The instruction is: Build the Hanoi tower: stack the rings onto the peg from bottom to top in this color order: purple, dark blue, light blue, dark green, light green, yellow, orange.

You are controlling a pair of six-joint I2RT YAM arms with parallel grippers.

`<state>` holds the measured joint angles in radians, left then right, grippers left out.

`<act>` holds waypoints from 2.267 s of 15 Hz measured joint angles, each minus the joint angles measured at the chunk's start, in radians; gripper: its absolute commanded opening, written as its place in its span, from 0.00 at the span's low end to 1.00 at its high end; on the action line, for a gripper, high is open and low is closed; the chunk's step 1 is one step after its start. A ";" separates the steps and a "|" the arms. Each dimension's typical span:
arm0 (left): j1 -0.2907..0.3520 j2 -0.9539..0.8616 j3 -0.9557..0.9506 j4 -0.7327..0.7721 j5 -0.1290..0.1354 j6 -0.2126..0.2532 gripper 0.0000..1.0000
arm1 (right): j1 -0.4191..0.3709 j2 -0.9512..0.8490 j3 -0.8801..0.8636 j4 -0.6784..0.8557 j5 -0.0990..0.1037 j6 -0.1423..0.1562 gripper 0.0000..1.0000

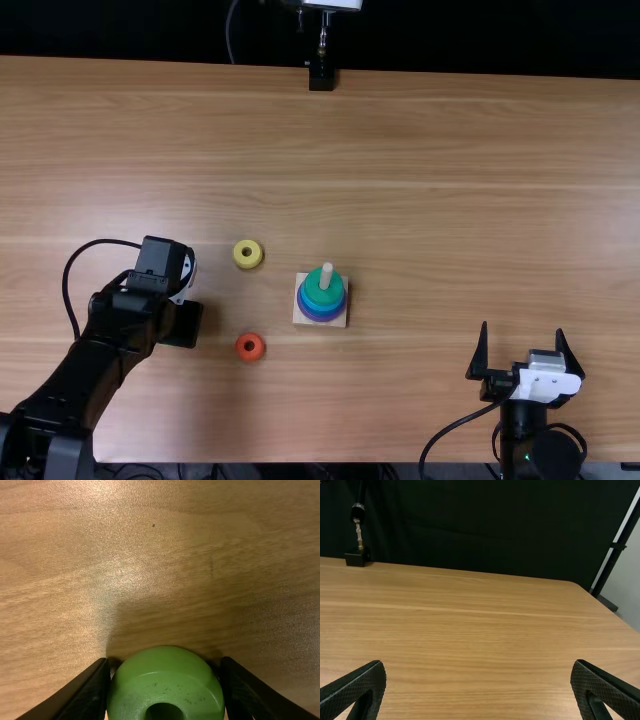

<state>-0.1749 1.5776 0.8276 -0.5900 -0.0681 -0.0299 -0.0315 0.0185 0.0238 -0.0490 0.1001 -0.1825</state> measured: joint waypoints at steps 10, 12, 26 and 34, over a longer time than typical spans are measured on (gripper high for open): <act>-0.048 0.040 0.434 -0.515 -0.026 -0.065 0.00 | 0.000 0.000 0.000 0.000 0.000 0.000 1.00; -0.083 0.045 0.563 -0.595 -0.026 -0.077 0.00 | 0.000 0.000 0.000 0.000 0.000 0.000 1.00; -0.438 0.286 1.212 -0.859 -0.025 -0.397 0.00 | 0.000 0.000 0.000 0.000 0.000 0.000 1.00; -0.532 0.433 1.400 -0.862 -0.025 -0.446 0.00 | 0.000 0.000 0.000 0.000 0.000 0.000 1.00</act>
<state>-0.7067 2.0106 2.2272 -1.4521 -0.0929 -0.4759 -0.0315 0.0185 0.0238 -0.0494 0.1005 -0.1825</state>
